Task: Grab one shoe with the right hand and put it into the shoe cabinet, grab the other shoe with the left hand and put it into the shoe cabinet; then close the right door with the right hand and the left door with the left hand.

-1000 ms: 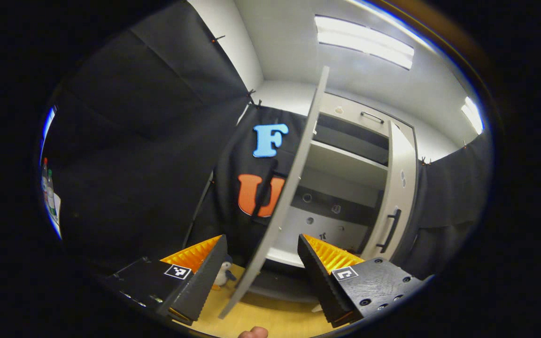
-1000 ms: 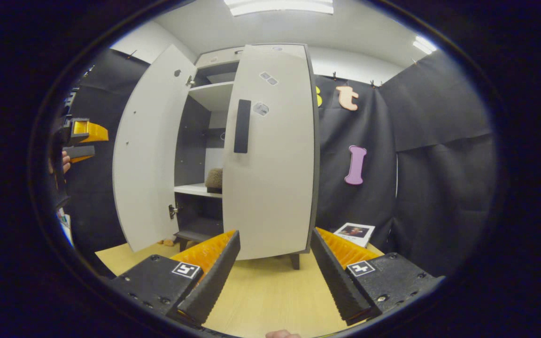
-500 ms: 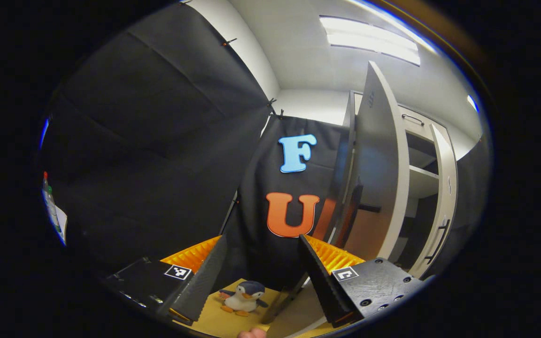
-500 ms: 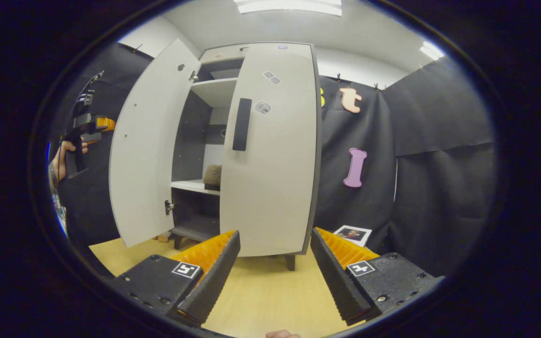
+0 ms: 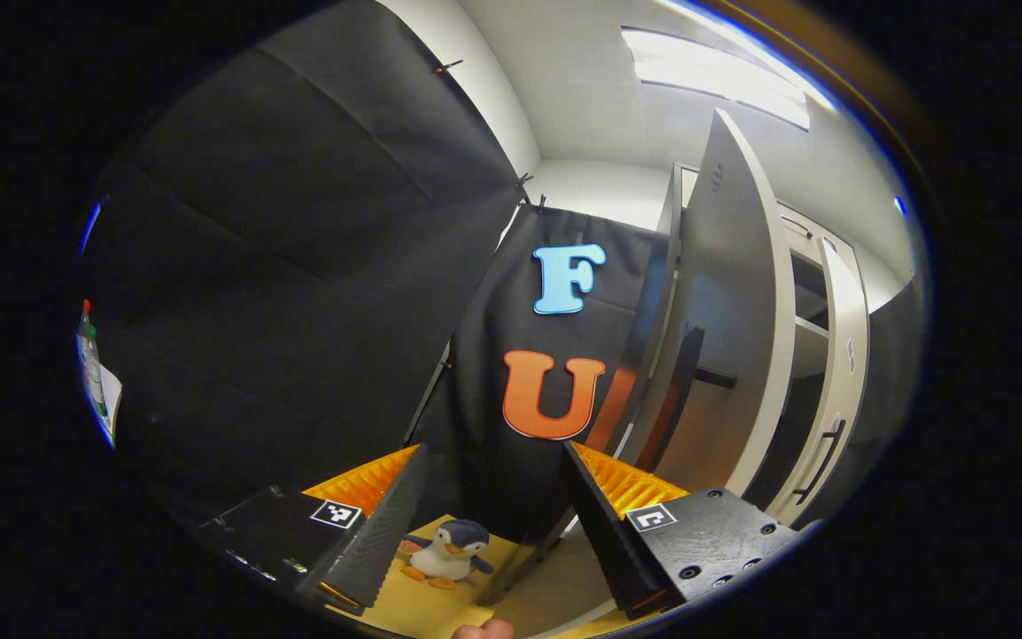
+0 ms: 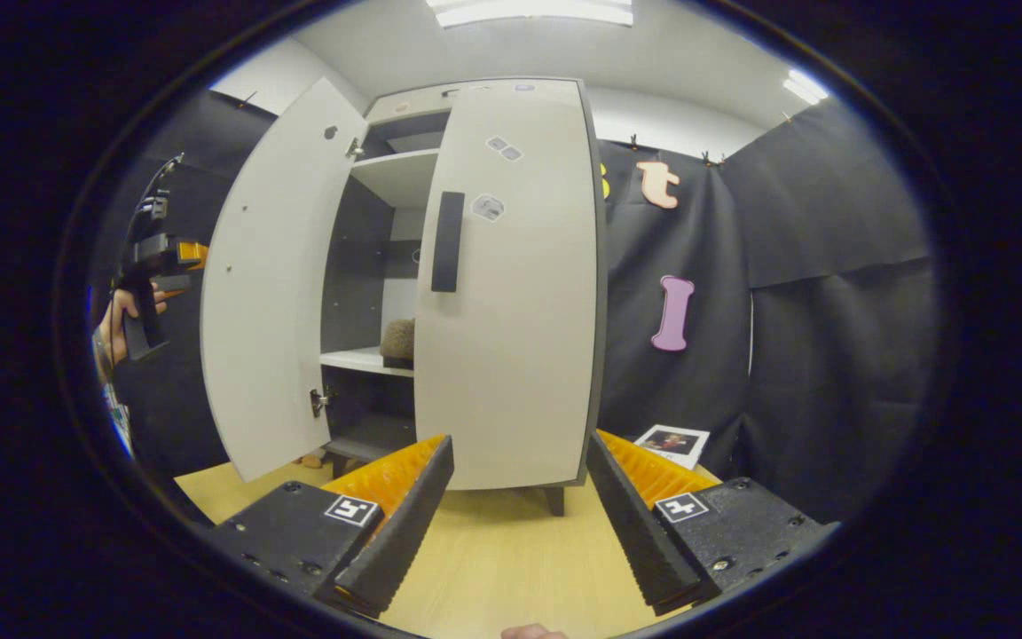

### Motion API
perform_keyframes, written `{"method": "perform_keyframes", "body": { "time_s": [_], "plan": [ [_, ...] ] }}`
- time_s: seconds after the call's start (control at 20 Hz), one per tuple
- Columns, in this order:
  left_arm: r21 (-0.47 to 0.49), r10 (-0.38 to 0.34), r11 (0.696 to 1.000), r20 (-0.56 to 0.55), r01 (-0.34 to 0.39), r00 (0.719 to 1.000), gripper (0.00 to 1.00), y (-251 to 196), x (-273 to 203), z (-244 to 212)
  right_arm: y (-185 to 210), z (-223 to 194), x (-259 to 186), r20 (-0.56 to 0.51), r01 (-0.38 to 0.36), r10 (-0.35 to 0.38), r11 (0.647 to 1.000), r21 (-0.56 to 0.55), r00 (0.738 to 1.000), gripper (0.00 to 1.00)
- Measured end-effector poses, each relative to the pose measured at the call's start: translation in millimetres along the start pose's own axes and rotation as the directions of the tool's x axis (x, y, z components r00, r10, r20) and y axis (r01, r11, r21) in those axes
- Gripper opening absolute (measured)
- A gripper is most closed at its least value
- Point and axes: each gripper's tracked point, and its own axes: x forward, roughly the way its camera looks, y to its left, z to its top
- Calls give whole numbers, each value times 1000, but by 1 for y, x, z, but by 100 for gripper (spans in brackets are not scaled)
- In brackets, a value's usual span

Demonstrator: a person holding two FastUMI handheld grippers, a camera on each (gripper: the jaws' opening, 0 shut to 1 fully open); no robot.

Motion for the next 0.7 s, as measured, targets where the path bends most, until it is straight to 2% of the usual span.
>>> {"method": "perform_keyframes", "body": {
  "time_s": [0.15,0.4,0.6,0.65,0.7],
  "plan": [
    [-30,-41,999,-14,40,999,92,-11,-1,-7,-1,-2,0,-3,-2,2,1000,-7,1000,99],
    [-41,-158,987,-48,156,986,93,-73,-20,-23,-4,1,0,0,3,-3,1000,-5,1000,99],
    [-88,-241,968,-63,235,968,92,-117,-21,-40,-18,0,-6,2,40,-40,999,-13,999,99],
    [-105,-261,962,-55,254,964,100,-128,-19,-42,-23,-1,-8,0,50,-50,999,-14,999,99],
    [-115,-278,955,-38,272,960,100,-138,-17,-41,-29,-1,-10,-3,64,-64,998,-14,998,98]
  ]
}}
